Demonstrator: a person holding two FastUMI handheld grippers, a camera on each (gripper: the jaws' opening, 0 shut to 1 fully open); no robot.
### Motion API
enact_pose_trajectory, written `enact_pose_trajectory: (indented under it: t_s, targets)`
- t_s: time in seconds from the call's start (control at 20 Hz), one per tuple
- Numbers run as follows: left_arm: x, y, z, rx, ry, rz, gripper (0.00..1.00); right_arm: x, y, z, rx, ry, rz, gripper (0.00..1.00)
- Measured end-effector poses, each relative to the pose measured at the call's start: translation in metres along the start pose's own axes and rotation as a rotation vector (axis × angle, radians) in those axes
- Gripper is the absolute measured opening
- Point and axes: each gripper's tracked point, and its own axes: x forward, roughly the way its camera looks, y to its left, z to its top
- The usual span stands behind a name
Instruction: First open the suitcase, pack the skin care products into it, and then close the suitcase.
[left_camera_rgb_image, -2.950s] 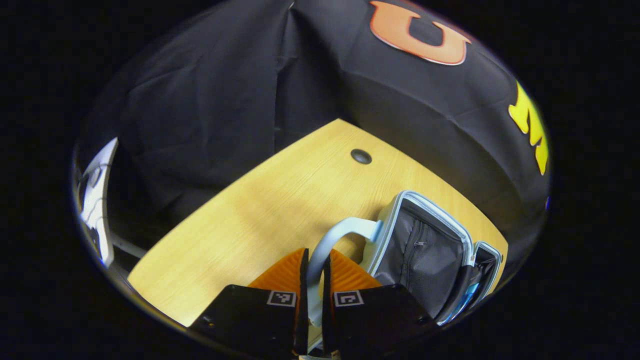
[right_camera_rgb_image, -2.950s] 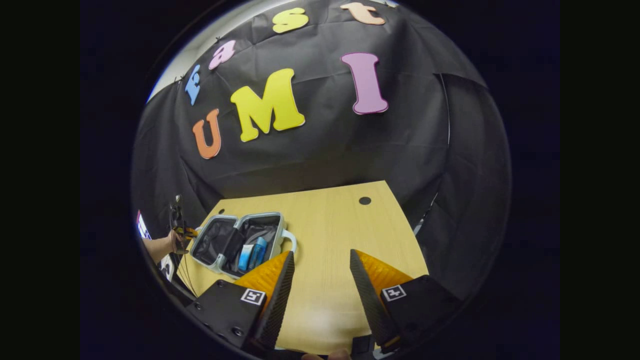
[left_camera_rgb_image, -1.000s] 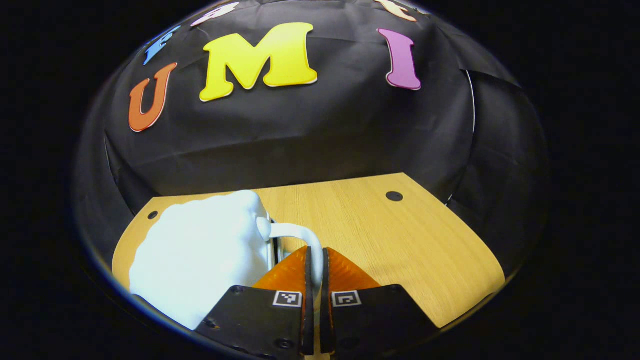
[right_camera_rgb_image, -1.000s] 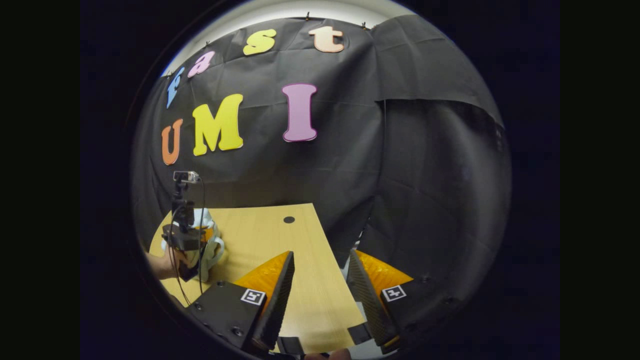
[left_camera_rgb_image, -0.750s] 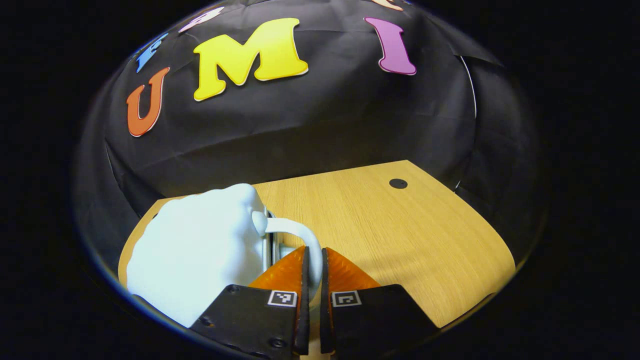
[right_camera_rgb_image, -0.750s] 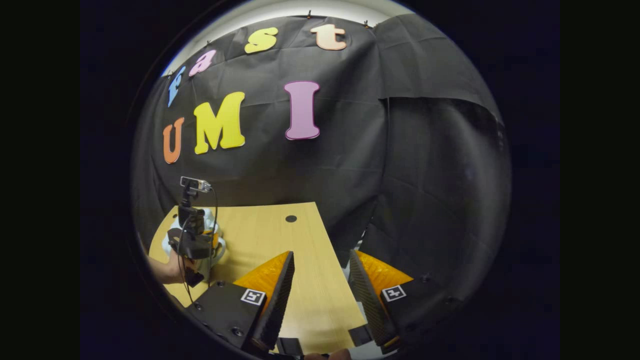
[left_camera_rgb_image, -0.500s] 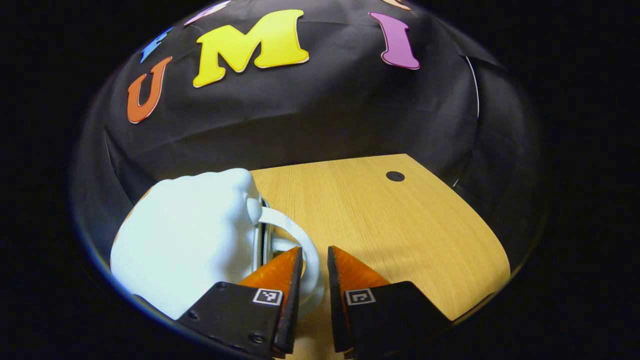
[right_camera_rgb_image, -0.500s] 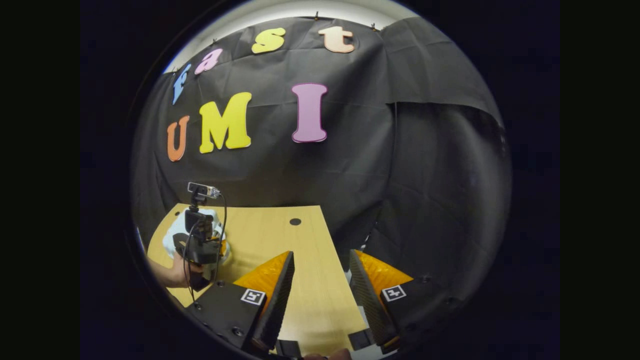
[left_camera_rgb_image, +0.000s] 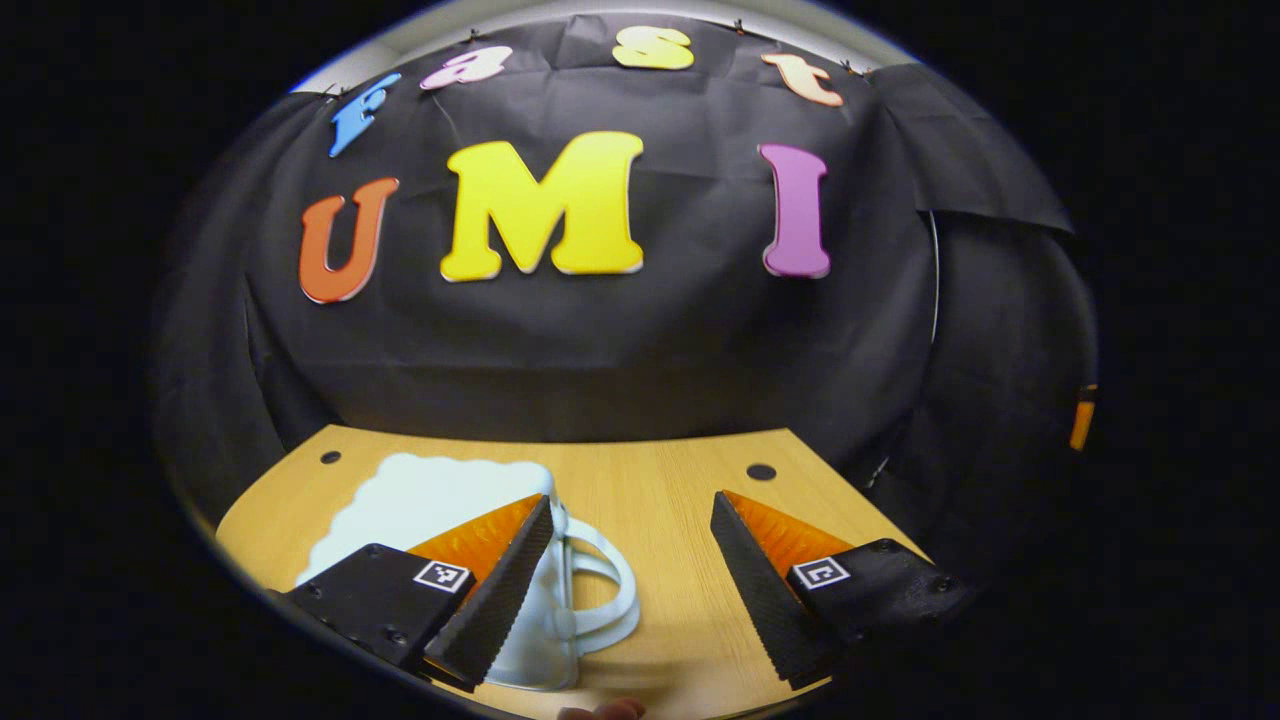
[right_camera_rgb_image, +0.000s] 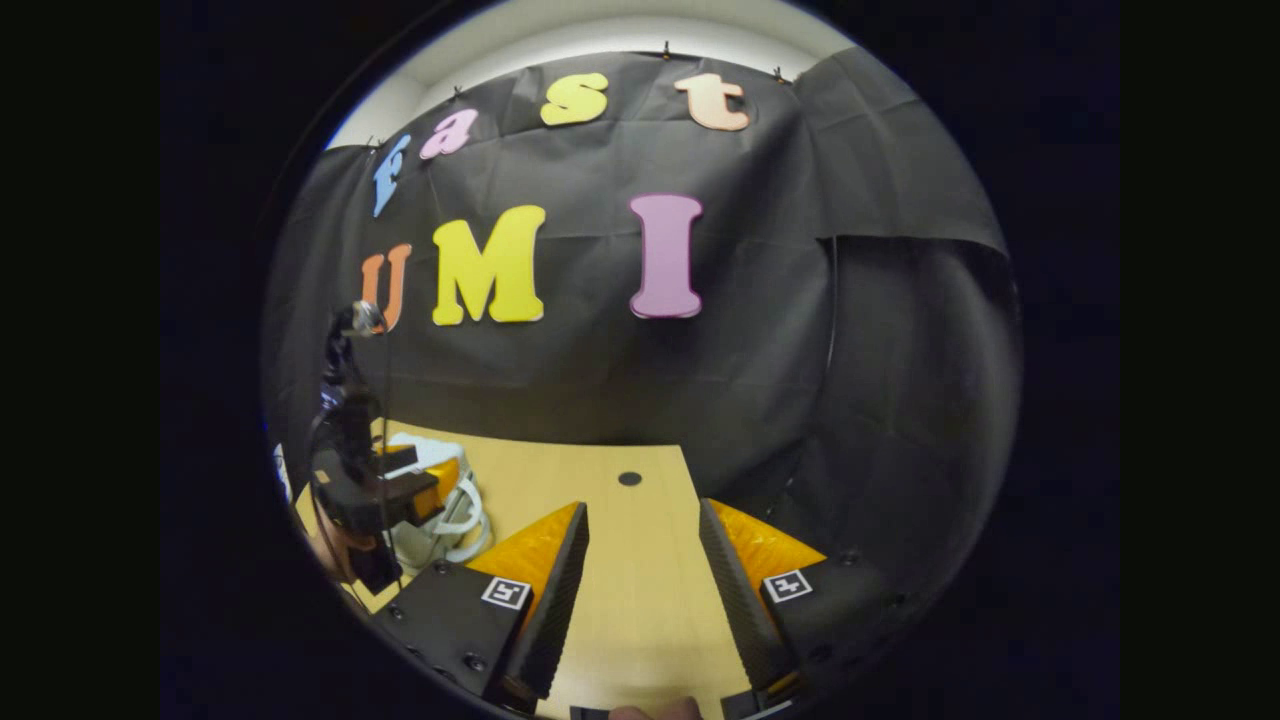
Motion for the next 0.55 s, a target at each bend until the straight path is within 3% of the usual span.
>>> enact_pose_trajectory:
  t_s: [0.2,0.45,0.5,0.55]
  targets:
    - [-0.042,0.029,0.059,-0.031,-0.115,0.078,1.00,0.011,0.048,0.041,-0.029,-0.122,0.088,0.71]
    - [-0.083,0.049,0.084,0.002,-0.176,0.118,1.00,0.014,0.091,0.071,-0.015,-0.229,0.129,0.77]
    - [-0.088,0.053,0.085,0.002,-0.177,0.128,0.93,0.012,0.098,0.075,-0.012,-0.243,0.131,0.80]
    - [-0.092,0.057,0.086,-0.009,-0.177,0.137,1.00,0.012,0.102,0.077,-0.005,-0.252,0.126,0.81]
